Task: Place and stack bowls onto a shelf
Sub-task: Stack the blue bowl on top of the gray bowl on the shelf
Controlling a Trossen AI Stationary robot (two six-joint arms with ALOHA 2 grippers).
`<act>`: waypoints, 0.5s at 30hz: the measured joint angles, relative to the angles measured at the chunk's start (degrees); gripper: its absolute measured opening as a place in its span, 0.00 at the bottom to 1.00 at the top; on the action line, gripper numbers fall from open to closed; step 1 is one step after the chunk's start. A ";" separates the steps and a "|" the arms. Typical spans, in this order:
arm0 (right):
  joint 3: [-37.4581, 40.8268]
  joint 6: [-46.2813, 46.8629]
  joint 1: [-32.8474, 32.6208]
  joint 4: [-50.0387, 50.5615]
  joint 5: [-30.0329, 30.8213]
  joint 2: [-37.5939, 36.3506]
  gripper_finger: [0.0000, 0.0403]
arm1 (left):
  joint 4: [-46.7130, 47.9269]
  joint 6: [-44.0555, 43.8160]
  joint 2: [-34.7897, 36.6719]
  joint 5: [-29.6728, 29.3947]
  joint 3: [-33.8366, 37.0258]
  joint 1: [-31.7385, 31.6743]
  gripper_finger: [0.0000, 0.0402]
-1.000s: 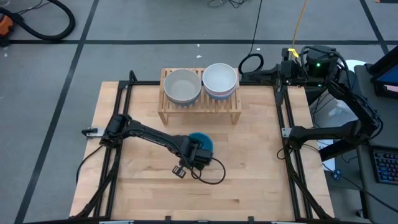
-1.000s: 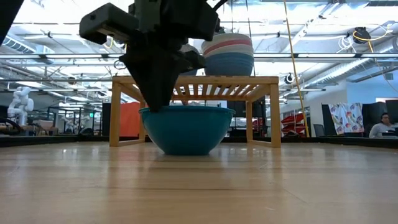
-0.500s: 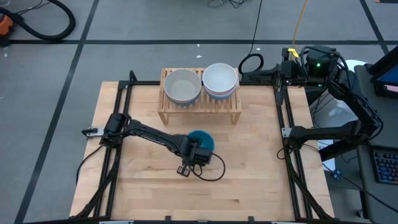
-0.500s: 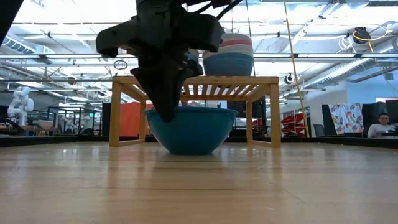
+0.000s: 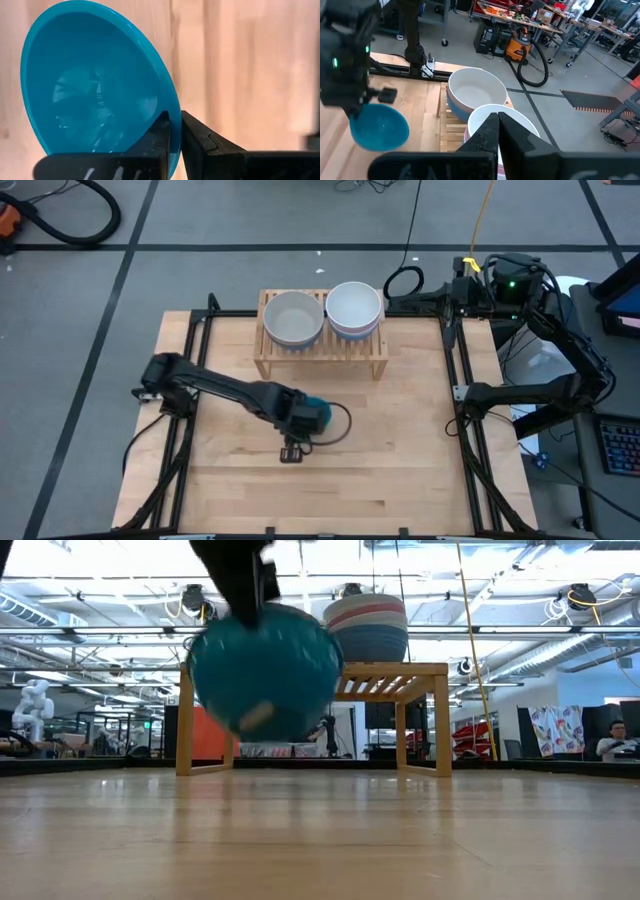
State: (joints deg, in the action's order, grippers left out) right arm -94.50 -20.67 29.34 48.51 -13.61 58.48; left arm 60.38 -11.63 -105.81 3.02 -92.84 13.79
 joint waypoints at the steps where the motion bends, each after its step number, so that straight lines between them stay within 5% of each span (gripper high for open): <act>1: 0.00 0.01 0.01 -0.09 0.00 0.00 0.00 | 0.00 -2.05 1.50 -0.04 0.00 0.36 0.06; 15: 0.00 0.00 0.02 -0.25 0.02 0.02 0.00 | 10.23 -21.55 18.24 -9.15 -0.11 4.78 0.06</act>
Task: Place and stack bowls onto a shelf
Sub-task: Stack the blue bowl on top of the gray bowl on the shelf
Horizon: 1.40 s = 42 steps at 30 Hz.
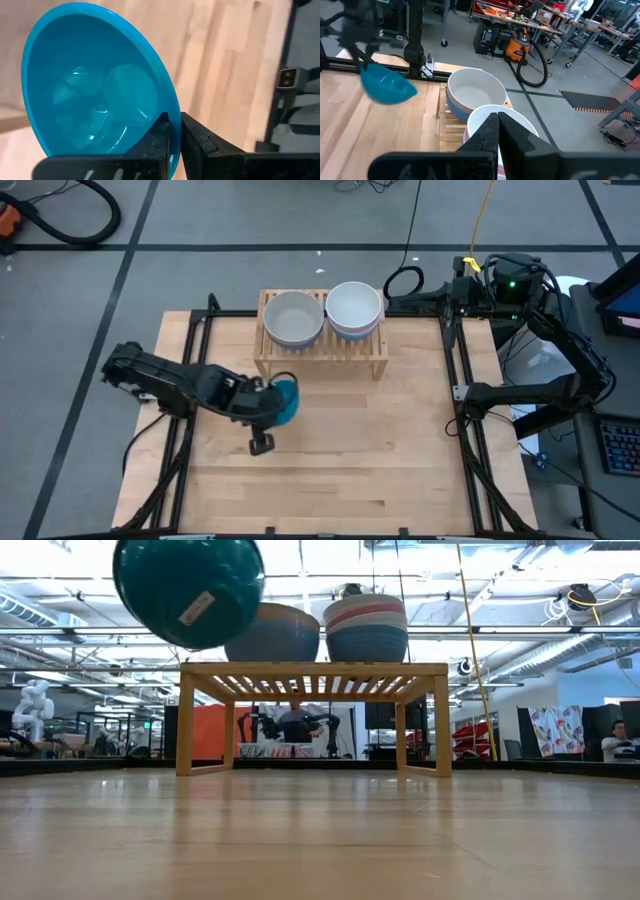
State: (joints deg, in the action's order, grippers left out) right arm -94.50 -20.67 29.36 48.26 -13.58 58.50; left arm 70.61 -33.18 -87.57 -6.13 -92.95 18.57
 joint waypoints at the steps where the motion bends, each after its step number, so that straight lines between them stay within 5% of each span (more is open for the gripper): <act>1: 0.00 0.01 0.00 0.00 0.06 0.00 0.00 | 1.30 -0.44 0.95 -0.79 0.00 -0.01 0.06; 12: 0.00 0.04 0.00 0.01 0.17 0.00 0.00 | 18.81 -4.57 9.48 -11.80 0.00 -1.31 0.06; 18: 0.00 1.85 0.00 0.03 0.22 0.00 0.00 | 19.31 -4.45 12.19 -17.32 -0.14 -4.83 0.06; 33: 6.17 4.17 0.00 -2.04 0.22 0.13 0.00 | 19.37 20.60 11.20 -26.05 -15.43 -19.14 0.06; 38: 6.40 4.17 0.02 -4.84 0.22 0.09 0.00 | 17.02 31.98 8.01 -25.43 -21.14 -25.74 0.06; 42: 6.40 4.17 0.02 -7.57 0.22 -0.02 0.00 | 13.27 41.24 4.55 -17.41 -24.17 -29.92 0.06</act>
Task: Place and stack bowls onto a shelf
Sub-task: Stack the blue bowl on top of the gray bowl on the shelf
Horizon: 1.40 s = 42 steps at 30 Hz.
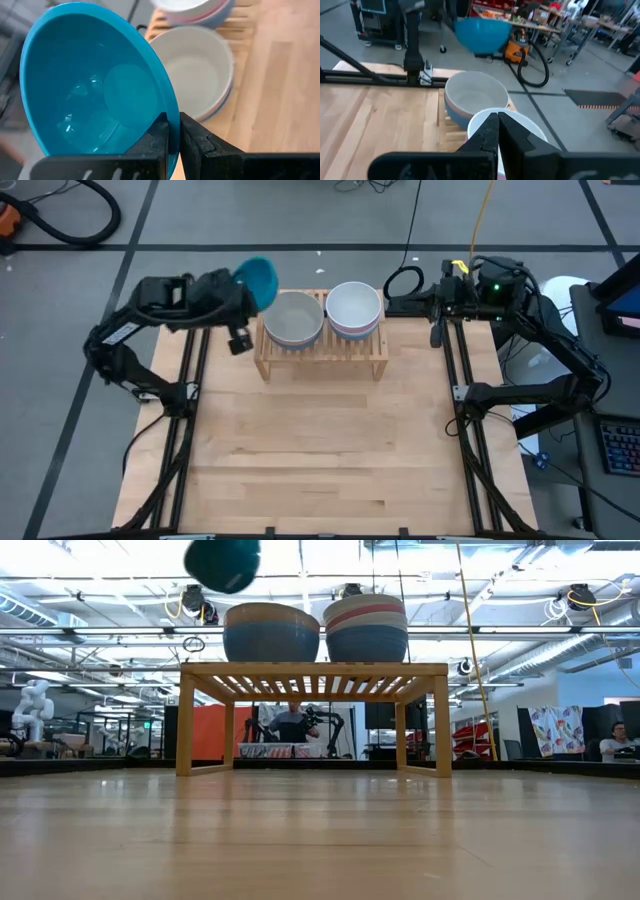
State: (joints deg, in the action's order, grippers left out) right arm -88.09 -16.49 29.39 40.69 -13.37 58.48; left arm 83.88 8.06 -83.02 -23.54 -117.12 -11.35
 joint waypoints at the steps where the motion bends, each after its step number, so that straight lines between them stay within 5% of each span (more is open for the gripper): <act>1: 0.00 0.00 -0.02 -0.51 0.00 -0.02 0.00 | -0.95 1.78 -0.99 1.52 -0.48 -0.67 0.06; 12: 0.02 -0.02 -0.01 -3.01 0.00 -0.42 0.00 | 0.07 15.78 -11.50 16.36 -1.18 -4.61 0.06; 21: 0.02 -0.26 -0.01 -3.07 0.00 -1.97 0.00 | 2.34 17.77 -14.24 16.01 -1.18 -5.10 0.06; 28: 0.02 -0.90 -0.01 -3.24 0.00 -3.08 0.00 | -0.20 12.85 -14.17 13.54 -1.18 -5.09 0.20; 42: 0.04 -0.79 -0.02 -3.22 0.00 -4.10 0.00 | 0.30 11.50 -13.62 9.77 -1.18 -3.30 0.22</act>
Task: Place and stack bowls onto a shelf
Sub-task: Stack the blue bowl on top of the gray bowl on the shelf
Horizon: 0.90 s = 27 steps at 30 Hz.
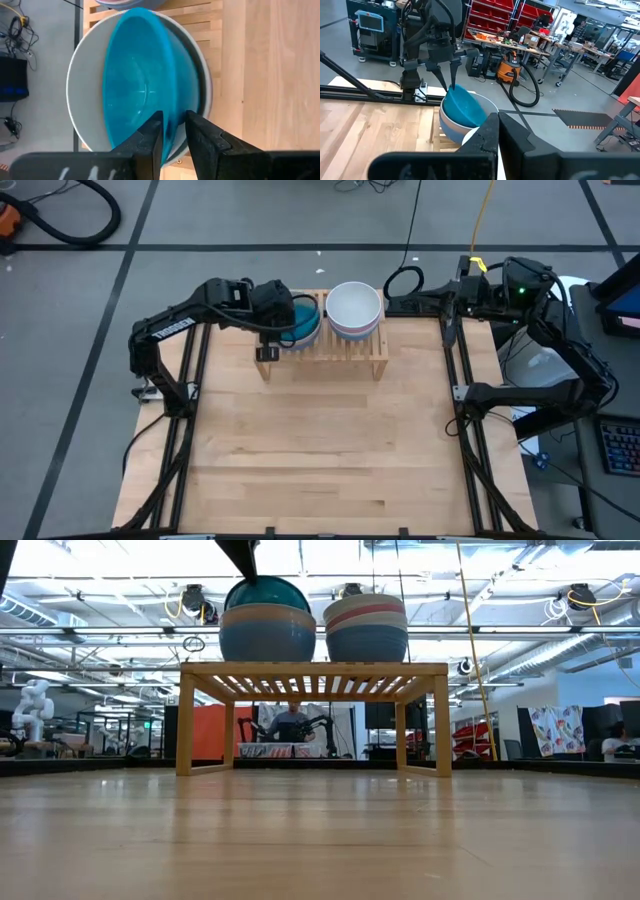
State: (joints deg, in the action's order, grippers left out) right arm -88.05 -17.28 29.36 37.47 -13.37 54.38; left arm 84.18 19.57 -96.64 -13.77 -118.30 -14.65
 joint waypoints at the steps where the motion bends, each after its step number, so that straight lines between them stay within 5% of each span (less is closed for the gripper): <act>1: 0.00 0.00 0.02 0.00 0.00 -0.01 0.00 | -0.03 0.17 0.00 0.01 0.00 0.12 0.22; 21: 0.00 -0.09 0.02 -0.45 0.02 -0.29 0.00 | -6.42 -2.36 3.77 -2.66 0.00 2.34 0.22; 27: 0.00 -0.02 0.02 -2.33 0.02 -0.33 0.00 | -6.13 -4.93 2.99 2.13 0.02 2.38 0.22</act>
State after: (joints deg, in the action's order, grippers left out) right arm -88.05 -17.30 29.39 35.14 -13.34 54.04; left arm 78.05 14.63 -93.65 -11.64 -118.28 -12.26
